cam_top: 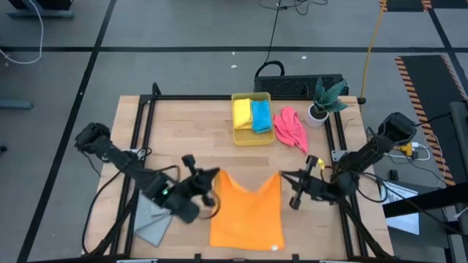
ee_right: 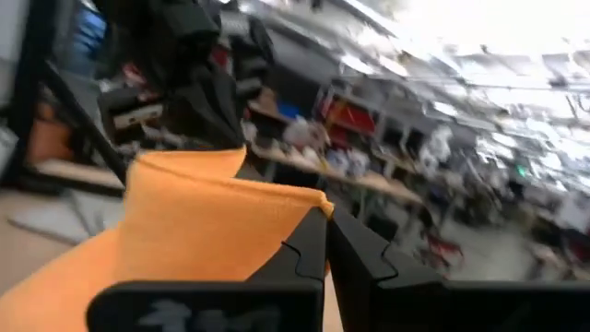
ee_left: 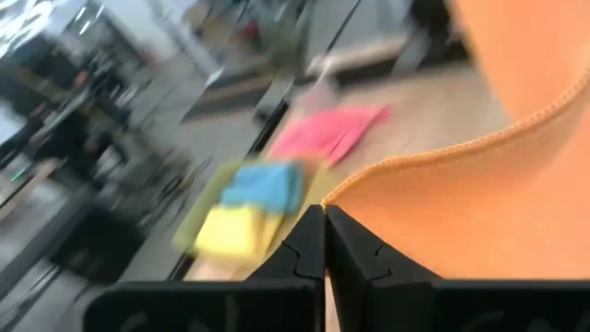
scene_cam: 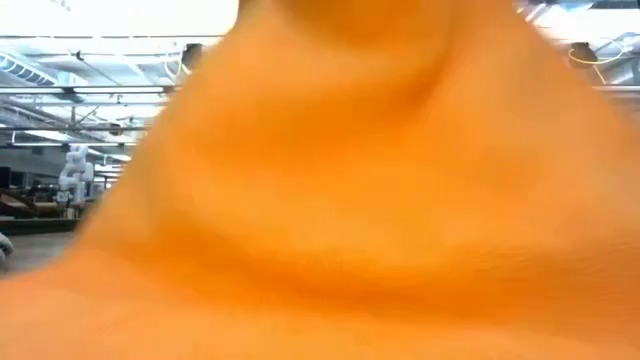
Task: Fold microfiber towels
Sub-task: Fold the orange microfiber towel
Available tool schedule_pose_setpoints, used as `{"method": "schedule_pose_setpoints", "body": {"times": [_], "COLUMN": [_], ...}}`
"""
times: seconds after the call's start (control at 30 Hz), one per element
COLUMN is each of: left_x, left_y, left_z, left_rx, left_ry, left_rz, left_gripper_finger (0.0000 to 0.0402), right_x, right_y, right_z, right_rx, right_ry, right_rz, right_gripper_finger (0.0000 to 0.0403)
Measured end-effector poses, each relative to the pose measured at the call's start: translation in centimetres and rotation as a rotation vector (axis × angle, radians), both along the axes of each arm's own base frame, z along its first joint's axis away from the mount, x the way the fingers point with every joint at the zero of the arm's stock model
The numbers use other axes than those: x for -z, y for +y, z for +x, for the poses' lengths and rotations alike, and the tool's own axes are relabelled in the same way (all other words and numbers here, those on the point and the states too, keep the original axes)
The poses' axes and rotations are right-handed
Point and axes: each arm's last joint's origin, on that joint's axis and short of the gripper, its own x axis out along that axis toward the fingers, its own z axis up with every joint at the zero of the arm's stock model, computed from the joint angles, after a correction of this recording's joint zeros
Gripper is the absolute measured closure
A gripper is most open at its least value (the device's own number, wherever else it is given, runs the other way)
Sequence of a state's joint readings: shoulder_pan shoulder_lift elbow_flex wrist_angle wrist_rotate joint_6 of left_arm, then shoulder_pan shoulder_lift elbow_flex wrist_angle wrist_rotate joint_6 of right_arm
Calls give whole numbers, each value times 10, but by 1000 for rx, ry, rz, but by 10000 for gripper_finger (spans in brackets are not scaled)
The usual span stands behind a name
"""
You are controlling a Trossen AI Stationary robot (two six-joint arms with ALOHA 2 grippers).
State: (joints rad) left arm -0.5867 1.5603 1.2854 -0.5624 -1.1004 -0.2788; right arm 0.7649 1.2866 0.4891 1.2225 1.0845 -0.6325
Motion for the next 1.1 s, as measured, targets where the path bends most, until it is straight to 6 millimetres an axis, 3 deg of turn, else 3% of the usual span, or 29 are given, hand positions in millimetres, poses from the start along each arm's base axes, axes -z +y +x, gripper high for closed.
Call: {"method": "schedule_pose_setpoints", "body": {"times": [0.27, 0.53, 0.8, 1.1], "left_x": [55, 89, 119, 127], "left_y": [45, 70, 50, 10], "left_z": [1, -4, -16, -30], "left_rx": [-148, -229, -31, 219], "left_ry": [122, 161, 200, 175], "left_rz": [12, 8, -166, -332], "left_gripper_finger": [398, 398, 398, 398], "right_x": [67, 93, 108, 110], "right_y": [-50, -79, -69, -40], "right_z": [-15, -26, -27, -26], "right_rx": [129, 184, -157, -435], "right_ry": [102, 143, 240, 370], "right_rz": [57, 82, 149, 300], "right_gripper_finger": [403, 403, 403, 403]}}
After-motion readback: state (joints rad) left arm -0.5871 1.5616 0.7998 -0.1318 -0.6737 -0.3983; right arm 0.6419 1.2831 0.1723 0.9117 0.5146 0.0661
